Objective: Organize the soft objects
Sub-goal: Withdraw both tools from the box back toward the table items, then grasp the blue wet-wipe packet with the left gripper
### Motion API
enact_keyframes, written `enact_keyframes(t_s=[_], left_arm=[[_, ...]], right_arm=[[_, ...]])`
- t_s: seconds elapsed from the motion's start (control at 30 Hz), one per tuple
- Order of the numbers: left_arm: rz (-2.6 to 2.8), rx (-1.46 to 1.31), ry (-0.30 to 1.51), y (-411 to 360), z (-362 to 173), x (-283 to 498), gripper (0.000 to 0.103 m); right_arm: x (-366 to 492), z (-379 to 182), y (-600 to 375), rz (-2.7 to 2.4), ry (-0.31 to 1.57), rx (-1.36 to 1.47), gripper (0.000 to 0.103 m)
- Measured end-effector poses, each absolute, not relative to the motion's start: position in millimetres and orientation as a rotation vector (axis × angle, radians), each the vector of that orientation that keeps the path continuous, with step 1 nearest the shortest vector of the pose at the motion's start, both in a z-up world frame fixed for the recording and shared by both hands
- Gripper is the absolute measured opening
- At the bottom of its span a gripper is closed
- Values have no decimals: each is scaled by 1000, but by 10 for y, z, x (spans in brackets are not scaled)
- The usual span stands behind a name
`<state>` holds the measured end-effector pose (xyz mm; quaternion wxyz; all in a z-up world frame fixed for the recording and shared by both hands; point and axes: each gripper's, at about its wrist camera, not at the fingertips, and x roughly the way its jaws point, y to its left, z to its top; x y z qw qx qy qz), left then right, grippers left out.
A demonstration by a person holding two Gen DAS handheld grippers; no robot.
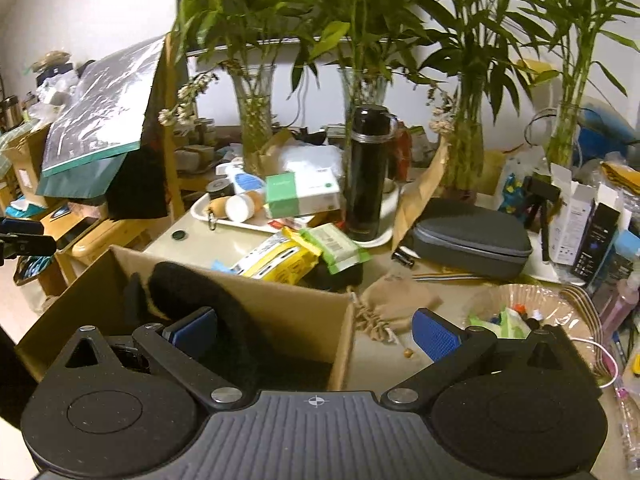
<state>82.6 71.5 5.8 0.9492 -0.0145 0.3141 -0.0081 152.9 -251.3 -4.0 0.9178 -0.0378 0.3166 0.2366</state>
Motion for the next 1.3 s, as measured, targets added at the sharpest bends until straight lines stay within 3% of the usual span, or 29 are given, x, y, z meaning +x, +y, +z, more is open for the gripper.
enact_keyframes(t_s=[0.13,0.87,1.3], left_arm=[[14,2,632,724,35,959,79],[-88,-20,630,901,-87,1989,79],[-292,-73,802,967,-721,2557,78]], right_arm=[[1631,-53,-2561,463,651,-69,103],[2240,-187,-2658,386,680,-63,103],[2634,-350,-2627,371,722,-93,103]])
